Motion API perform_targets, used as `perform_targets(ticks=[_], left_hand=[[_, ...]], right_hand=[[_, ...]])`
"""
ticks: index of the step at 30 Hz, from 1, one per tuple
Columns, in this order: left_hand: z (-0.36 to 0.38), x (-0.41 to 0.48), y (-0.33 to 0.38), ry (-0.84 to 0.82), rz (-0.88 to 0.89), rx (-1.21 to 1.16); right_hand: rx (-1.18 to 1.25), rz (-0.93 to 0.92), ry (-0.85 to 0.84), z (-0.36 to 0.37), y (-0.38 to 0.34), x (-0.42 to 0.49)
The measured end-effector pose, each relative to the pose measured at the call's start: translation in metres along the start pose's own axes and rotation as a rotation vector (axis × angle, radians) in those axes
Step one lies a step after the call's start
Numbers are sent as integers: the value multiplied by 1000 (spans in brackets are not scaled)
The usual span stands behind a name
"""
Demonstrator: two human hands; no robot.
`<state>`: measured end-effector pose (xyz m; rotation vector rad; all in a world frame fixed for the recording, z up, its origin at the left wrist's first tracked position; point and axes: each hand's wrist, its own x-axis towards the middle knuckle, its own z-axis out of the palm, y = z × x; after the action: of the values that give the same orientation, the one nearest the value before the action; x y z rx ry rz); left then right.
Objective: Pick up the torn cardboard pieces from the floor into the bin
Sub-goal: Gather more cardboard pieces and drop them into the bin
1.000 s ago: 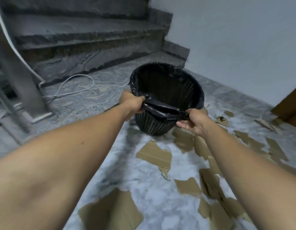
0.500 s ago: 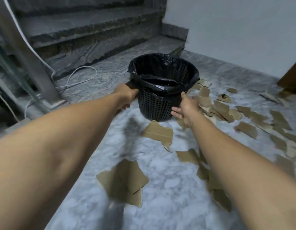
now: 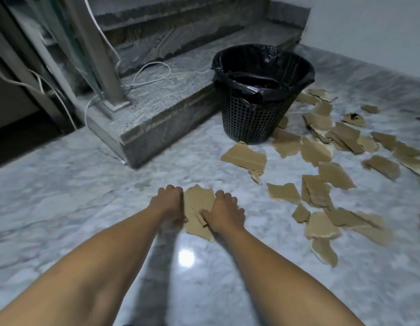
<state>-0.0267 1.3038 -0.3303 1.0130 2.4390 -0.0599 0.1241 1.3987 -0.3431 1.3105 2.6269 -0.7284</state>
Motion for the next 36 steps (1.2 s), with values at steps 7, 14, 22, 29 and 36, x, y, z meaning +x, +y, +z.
perform_targets(ticks=[7, 14, 22, 29, 36], left_hand=[[4, 4, 11, 21, -125, 86], [-46, 30, 21, 1, -139, 87], [-39, 16, 93, -207, 181, 393], [10, 5, 124, -150, 271, 63], [-39, 4, 121, 9, 290, -136]], right_hand=[[139, 159, -60, -1, 0, 3], [395, 249, -76, -48, 46, 12], [203, 585, 116, -79, 118, -15], [193, 827, 116, -80, 189, -30], [312, 484, 167, -69, 161, -14]])
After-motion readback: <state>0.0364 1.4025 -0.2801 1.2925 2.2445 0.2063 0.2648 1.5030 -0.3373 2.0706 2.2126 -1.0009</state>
